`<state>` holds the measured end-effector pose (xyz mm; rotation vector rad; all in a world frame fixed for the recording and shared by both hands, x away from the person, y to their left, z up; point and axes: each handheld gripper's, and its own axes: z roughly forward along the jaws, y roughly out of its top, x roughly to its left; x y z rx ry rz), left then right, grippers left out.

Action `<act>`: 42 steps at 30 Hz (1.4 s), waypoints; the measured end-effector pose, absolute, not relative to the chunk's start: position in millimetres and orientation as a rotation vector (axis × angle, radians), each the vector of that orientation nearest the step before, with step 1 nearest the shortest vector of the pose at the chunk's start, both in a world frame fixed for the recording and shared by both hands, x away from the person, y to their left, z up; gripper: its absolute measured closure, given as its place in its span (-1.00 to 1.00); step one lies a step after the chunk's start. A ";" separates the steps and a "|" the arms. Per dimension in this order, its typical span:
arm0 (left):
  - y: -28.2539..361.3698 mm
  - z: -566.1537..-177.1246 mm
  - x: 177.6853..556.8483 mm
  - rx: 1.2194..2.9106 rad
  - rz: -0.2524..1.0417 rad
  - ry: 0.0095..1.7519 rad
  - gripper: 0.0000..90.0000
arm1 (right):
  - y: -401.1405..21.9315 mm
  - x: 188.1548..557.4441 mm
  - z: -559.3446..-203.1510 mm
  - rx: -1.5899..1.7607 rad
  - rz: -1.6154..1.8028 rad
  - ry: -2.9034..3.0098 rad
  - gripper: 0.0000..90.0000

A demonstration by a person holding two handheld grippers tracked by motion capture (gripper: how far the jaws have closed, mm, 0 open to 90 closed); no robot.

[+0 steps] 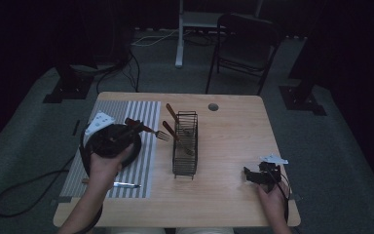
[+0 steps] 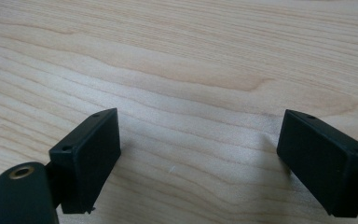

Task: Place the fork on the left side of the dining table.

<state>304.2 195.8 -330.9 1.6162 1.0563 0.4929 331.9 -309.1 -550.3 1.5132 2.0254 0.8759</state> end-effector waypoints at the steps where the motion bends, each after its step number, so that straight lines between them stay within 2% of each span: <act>1: 207.4 -332.8 312.8 1.592 0.511 1.101 0.79 | -309.1 331.9 -550.2 1.513 0.875 2.026 -0.71; 16: 241.9 -370.6 368.9 1.543 0.523 1.315 0.79 | -309.1 331.9 -550.3 1.512 0.875 2.026 -0.71; 33: 266.7 -405.4 430.5 1.463 0.507 1.478 0.79 | -309.0 331.8 -550.4 1.513 0.875 2.026 -0.71; 42: 273.6 -416.0 448.6 1.430 0.486 1.508 0.79 | -308.9 331.8 -550.4 1.515 0.876 2.025 -0.71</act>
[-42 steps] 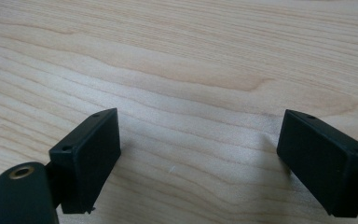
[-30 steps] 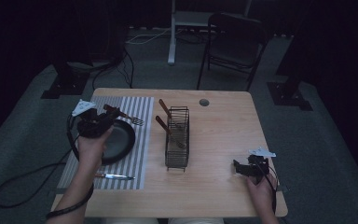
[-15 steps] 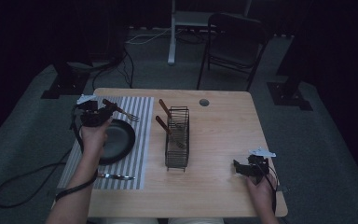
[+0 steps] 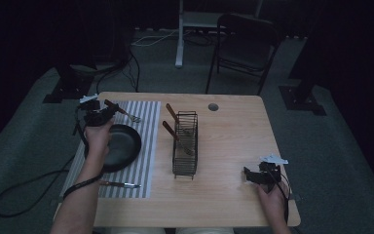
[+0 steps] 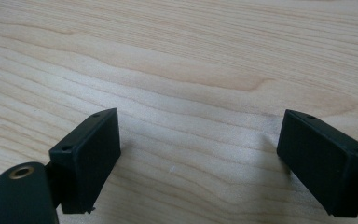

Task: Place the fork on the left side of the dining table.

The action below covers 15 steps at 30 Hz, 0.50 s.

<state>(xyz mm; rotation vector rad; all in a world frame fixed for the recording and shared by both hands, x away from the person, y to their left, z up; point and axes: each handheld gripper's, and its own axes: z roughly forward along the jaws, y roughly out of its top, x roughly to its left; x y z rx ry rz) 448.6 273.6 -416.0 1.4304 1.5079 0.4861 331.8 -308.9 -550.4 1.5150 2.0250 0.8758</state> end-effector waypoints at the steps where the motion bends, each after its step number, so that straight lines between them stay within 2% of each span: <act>1: 274.0 -416.9 450.8 1.423 0.483 1.514 0.79 | -309.0 331.8 -550.4 1.514 0.876 2.025 -0.71; 15: 275.5 -431.5 480.2 1.360 0.447 1.533 0.79 | -309.0 331.8 -550.4 1.512 0.875 2.026 -0.71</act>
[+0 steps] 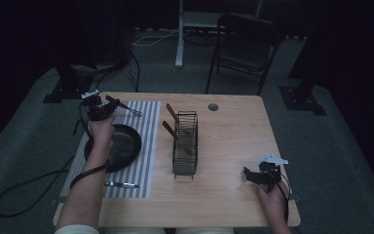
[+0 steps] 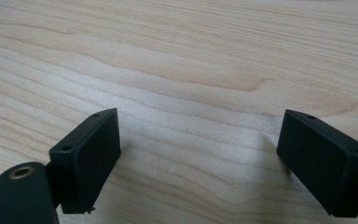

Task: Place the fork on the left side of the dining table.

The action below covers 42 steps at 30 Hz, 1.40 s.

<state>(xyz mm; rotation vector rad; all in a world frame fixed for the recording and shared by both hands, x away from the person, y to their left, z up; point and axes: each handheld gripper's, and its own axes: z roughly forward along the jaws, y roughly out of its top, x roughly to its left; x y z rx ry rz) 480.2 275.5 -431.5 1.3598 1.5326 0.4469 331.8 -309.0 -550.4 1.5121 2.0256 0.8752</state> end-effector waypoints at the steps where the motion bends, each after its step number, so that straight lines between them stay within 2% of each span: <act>1: 274.3 -432.8 481.3 1.371 0.444 1.535 0.79 | -309.0 331.8 -550.4 1.513 0.875 2.025 -0.71; 3: 272.5 -434.6 482.6 1.386 0.451 1.545 0.79 | -309.1 331.9 -550.5 1.511 0.875 2.026 -0.71; 4: 273.5 -441.7 486.0 1.362 0.387 1.558 0.79 | -309.1 331.8 -550.4 1.512 0.875 2.026 -0.71; 15: 285.9 -467.5 493.1 1.315 0.313 1.598 0.79 | -308.9 331.8 -550.4 1.513 0.876 2.025 -0.71; 23: 294.7 -479.2 496.5 1.352 0.368 1.687 0.57 | -308.8 331.5 -550.4 1.516 0.875 2.022 -0.71; 36: 298.3 -491.2 505.8 1.450 0.435 1.739 0.26 | -308.8 331.5 -550.4 1.516 0.875 2.022 -0.71; 42: 293.7 -495.5 508.9 1.555 0.548 1.746 0.12 | -308.7 331.5 -550.4 1.516 0.875 2.022 -0.71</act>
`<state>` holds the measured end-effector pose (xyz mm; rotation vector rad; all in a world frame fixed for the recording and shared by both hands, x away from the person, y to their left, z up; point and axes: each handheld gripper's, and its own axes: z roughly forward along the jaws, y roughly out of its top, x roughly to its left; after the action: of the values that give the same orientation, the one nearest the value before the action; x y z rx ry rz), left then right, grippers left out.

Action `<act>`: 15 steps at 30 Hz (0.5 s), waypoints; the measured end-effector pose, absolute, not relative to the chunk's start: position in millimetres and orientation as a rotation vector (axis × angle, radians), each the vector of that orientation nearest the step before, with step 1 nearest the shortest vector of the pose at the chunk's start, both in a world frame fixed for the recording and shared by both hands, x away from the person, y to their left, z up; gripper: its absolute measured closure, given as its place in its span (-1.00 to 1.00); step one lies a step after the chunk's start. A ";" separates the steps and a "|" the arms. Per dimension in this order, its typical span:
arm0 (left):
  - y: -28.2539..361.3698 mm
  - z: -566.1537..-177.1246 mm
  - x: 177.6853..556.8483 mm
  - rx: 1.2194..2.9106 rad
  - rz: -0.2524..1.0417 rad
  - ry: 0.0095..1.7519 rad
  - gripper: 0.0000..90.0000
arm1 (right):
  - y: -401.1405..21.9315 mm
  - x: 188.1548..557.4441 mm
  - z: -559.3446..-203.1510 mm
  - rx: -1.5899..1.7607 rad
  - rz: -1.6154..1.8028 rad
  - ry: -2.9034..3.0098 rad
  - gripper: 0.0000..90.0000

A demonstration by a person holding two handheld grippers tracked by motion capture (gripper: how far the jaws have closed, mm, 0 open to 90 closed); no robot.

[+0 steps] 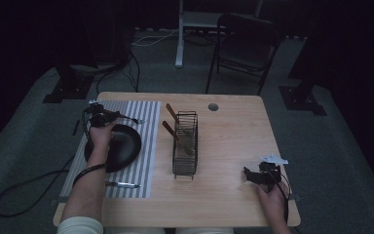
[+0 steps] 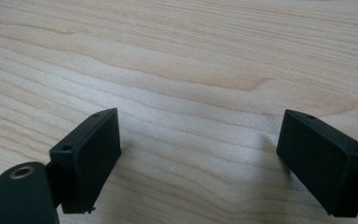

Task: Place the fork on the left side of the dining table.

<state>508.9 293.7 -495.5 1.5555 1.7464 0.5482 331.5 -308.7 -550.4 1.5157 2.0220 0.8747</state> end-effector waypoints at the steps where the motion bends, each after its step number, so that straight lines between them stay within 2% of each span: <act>1: 292.4 -496.7 509.8 1.578 0.579 1.747 -0.10 | -308.8 331.5 -550.4 1.516 0.875 2.022 -0.71; 5: 291.9 -499.0 511.5 1.593 0.606 1.756 -0.19 | -308.8 331.5 -550.4 1.516 0.875 2.022 -0.71; 15: 289.9 -498.7 502.3 1.647 0.607 1.756 -0.19 | -308.8 331.5 -550.4 1.516 0.874 2.022 -0.71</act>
<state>502.3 289.9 -498.7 1.6469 1.7557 0.6072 331.5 -308.8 -550.4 1.5156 2.0221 0.8745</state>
